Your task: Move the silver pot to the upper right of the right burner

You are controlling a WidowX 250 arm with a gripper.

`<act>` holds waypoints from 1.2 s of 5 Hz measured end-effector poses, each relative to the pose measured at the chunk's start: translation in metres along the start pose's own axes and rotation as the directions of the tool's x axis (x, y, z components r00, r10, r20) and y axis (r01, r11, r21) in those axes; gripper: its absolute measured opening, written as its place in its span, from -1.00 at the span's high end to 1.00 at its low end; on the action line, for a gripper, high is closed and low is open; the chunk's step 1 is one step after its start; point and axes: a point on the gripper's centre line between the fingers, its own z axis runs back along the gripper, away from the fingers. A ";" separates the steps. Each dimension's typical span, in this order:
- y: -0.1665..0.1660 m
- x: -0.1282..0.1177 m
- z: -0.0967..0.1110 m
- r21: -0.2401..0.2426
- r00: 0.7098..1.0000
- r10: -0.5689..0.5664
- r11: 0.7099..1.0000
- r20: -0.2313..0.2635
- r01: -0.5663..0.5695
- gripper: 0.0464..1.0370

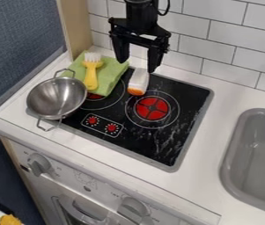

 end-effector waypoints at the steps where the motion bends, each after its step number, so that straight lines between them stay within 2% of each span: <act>1: -0.001 -0.004 -0.012 -0.008 1.000 0.000 1.000 -0.031 0.000 -0.93; 2: 0.007 -0.023 -0.008 -0.021 0.999 0.025 0.999 -0.041 -0.026 -0.93; 3: 0.024 -0.039 0.015 -0.001 0.998 0.064 0.998 0.004 -0.064 -0.93; 4: 0.042 -0.059 0.019 0.025 0.995 0.095 0.995 0.006 -0.095 -0.93; 6: 0.055 -0.070 -0.032 0.077 0.989 0.114 0.991 -0.095 -0.107 -0.93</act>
